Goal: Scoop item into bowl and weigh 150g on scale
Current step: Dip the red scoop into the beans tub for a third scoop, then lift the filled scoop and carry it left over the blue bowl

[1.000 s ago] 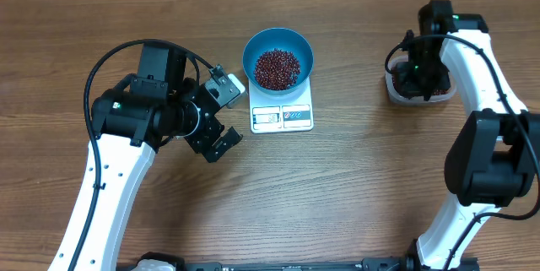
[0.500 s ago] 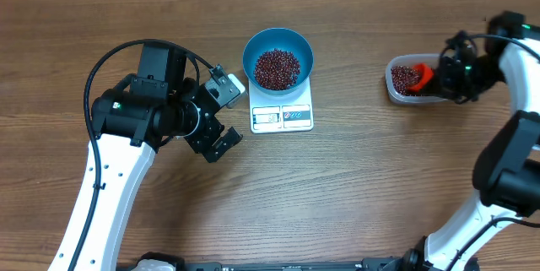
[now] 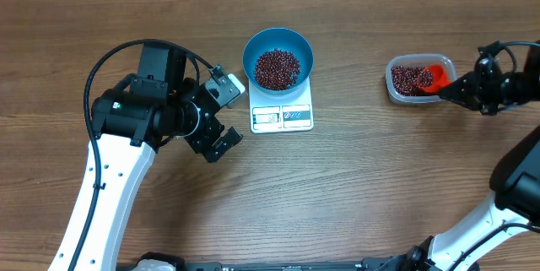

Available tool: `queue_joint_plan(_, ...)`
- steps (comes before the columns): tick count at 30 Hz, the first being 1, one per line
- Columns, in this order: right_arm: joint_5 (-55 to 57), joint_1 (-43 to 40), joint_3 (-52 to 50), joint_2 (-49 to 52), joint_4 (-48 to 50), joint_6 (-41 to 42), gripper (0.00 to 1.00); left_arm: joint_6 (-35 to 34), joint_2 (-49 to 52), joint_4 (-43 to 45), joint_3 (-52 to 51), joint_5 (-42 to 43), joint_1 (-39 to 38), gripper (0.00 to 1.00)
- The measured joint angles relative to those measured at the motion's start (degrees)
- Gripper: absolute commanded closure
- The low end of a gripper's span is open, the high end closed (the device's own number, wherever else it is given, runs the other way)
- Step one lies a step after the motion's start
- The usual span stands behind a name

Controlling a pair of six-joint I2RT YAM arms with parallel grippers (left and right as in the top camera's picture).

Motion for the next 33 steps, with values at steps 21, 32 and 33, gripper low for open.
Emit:
queue_joint_plan(21,-19.8,11.0,0.0,0.0,-3.2,-6.1,0.96,0.0,0.0,0.0,0.0,0.0,0.0,0.00)
queue_joint_plan(32,-18.9,29.2,8.1,0.0,5.5,-1.9,0.96,0.0,0.0,0.0,0.0,0.0,0.0,0.00)
queue_joint_plan(33,-17.6,30.5,8.2,0.0,7.6,-0.5,0.96,0.0,0.0,0.0,0.0,0.0,0.0,0.01)
